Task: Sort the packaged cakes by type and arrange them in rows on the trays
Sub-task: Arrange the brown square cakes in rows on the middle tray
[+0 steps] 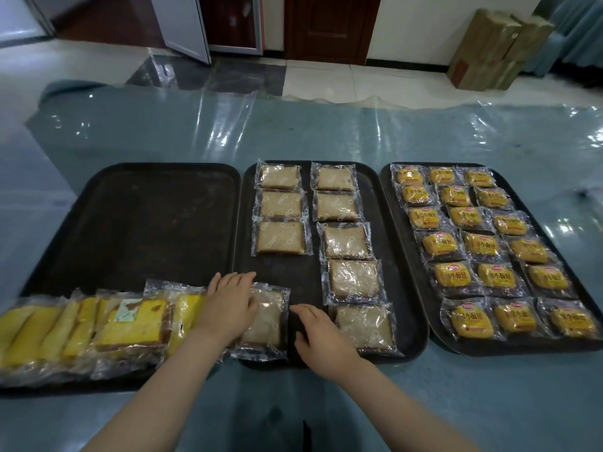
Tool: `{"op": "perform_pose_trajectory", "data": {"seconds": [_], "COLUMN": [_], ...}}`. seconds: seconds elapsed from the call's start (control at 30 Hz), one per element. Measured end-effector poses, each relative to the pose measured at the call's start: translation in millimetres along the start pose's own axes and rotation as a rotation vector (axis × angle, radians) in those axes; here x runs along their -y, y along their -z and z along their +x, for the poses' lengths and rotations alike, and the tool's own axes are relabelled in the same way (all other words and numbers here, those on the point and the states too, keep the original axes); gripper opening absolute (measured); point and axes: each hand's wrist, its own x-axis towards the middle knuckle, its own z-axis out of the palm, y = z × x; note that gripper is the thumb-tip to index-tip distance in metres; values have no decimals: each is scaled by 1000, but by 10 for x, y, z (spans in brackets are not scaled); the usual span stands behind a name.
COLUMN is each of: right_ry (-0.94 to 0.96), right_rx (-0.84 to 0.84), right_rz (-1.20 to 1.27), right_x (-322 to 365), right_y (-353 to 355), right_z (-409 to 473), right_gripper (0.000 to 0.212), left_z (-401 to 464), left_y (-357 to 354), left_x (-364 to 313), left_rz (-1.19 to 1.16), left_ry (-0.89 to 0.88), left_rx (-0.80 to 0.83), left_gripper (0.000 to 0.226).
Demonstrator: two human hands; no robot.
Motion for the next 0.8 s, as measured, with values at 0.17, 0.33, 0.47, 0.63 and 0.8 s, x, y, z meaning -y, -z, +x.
{"op": "perform_pose_trajectory", "data": {"seconds": [0.17,0.33,0.47,0.63,0.8], "right_ry": [-20,-73,-114,-97,-112], "right_rx": [72,32,4,32,77], "right_rz": [25,74,139,89,25], "right_x": [97,150,180,211,244], "right_y": [-128,-224,-241,-254,-258], "right_z": [-22,-29,-29,-42,-14], "right_gripper": [61,69,72,86,98], "left_z": [7,-22,-74,-176,-201], "left_y": [41,77,78,81,106], "left_x": [29,16,33,63,51], "left_rz": [51,122,118,75,17], "left_ry": [-10,-2,3,31,64], "left_rx": [24,63,103,111,138], "left_gripper": [46,38,39,39,34]}}
